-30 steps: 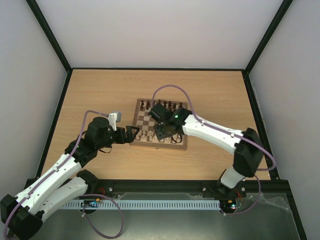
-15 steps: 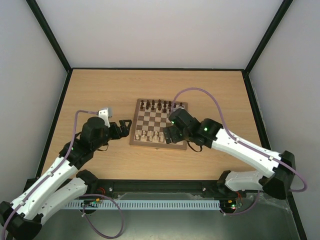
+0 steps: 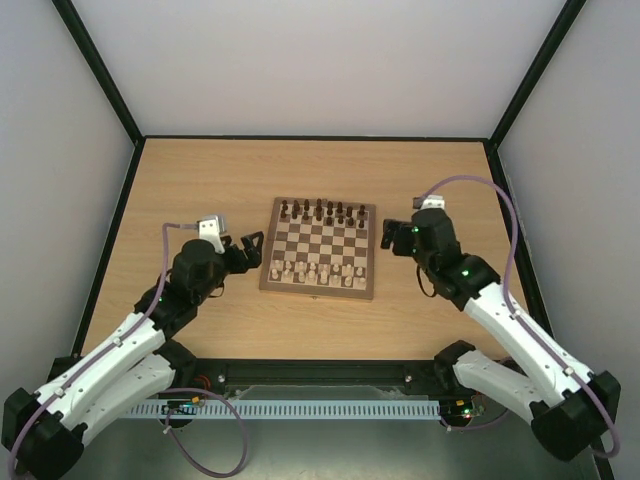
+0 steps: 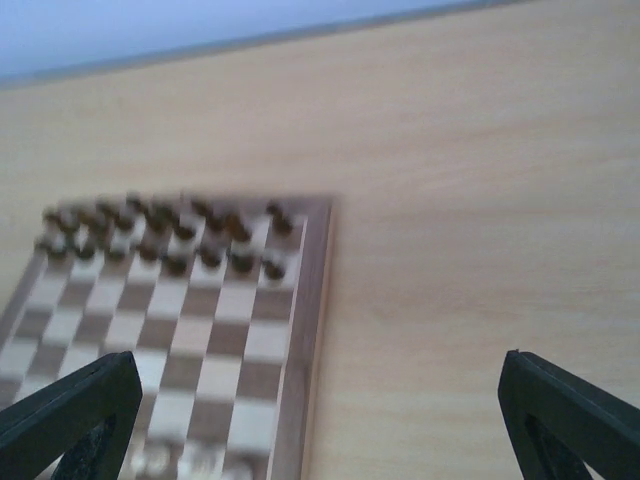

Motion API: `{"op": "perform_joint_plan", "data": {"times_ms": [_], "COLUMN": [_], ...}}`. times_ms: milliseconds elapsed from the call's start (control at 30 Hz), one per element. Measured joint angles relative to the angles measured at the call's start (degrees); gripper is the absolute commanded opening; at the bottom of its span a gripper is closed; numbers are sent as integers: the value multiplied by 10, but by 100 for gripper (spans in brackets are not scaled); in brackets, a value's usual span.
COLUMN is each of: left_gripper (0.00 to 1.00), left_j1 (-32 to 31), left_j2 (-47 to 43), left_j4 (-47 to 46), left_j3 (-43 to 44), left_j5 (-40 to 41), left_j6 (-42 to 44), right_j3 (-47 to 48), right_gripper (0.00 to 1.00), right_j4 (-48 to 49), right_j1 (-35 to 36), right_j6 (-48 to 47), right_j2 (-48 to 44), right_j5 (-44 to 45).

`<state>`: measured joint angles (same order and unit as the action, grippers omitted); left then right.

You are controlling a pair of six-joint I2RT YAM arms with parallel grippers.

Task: Set up the chess pieces on the board
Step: Reset both arms

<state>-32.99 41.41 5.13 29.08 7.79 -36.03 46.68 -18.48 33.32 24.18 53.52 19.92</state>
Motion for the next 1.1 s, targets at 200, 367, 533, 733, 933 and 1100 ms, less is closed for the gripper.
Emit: {"op": "perform_joint_plan", "data": {"times_ms": [200,367,533,733,933,1100], "left_gripper": [99,99,99,99,99,99], "left_j1": [7,118,202,242,264,295], "left_j2": [40,101,152,247,305,386], "left_j4": [-107,-184,-274,-352,-426,-477], "left_j3": [-14,-22,-66,-85,-85,-80], "left_j5": [56,70,72,78,92,87], "left_j6": [84,130,162,202,240,253], "right_j3": [-22,-74,-172,-253,-271,-272], "right_gripper": [99,99,99,99,99,99], "right_j4": [110,196,299,424,552,643], "right_j1": [-105,-243,-255,-268,-281,-284], "right_j6": [-12,6,10,-1,-14,-44], "right_j2": [-16,32,85,138,203,280], "right_j5": [13,3,55,126,148,128]}}
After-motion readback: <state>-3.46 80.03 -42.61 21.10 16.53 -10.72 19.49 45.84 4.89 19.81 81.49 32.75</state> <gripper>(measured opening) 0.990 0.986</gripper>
